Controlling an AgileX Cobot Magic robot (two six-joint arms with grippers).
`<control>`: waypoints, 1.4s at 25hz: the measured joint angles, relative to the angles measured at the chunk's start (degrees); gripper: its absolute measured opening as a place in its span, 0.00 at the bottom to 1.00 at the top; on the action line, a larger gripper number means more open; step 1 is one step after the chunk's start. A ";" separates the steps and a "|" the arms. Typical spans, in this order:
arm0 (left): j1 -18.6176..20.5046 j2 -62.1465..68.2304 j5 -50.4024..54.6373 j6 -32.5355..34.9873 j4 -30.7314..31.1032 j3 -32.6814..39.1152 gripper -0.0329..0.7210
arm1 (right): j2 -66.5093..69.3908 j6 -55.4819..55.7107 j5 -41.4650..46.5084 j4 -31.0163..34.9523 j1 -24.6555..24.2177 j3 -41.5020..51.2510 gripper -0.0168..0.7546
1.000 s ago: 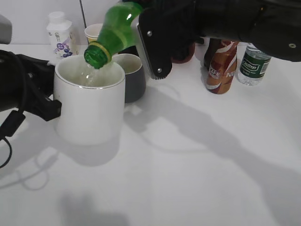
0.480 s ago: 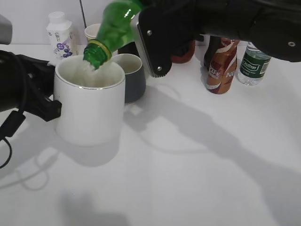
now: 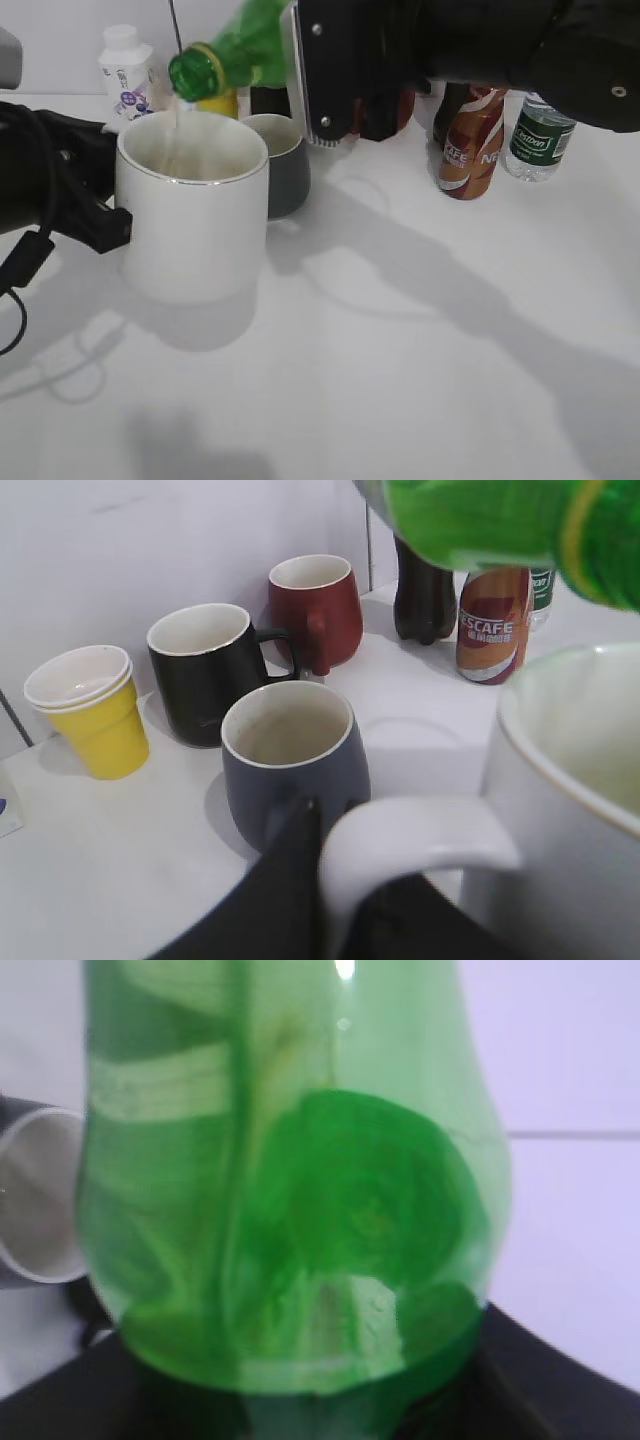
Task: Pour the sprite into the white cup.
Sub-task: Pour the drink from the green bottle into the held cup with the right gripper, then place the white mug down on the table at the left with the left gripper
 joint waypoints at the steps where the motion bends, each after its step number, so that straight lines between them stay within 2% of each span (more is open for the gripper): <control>1: 0.00 0.00 -0.13 0.00 0.07 0.00 0.10 | 0.00 2.87 0.55 0.00 0.00 0.00 0.53; 4: 0.00 0.00 -0.90 0.00 0.10 0.00 0.10 | 0.00 12.62 1.29 -1.32 0.00 0.00 0.53; 7: 0.00 0.00 -2.22 0.00 0.10 0.00 0.10 | 0.00 21.20 1.20 -5.42 0.00 0.33 0.53; 11: 1.89 0.00 -3.06 0.00 0.33 0.00 0.10 | 0.00 36.55 -1.03 -6.80 0.00 2.18 0.53; 16: 8.38 0.21 -4.48 0.00 0.27 0.00 0.10 | -1.43 64.62 -2.01 -7.11 0.00 2.84 0.53; 22: 17.85 6.58 -17.25 0.47 -6.02 0.00 0.10 | -4.12 84.43 -3.24 -7.11 -2.49 3.04 0.53; 24: 19.69 10.49 -23.26 3.52 -8.98 0.00 0.10 | -4.54 87.93 -4.56 -7.11 -3.85 4.40 0.53; 28: 20.19 18.79 -34.54 10.62 -13.96 -0.08 0.10 | -4.72 92.33 -7.08 -7.17 -5.41 8.85 0.53; 35: 22.99 33.33 -45.12 12.23 -15.31 -2.47 0.10 | -6.12 93.70 -8.42 -7.70 -5.41 14.30 0.53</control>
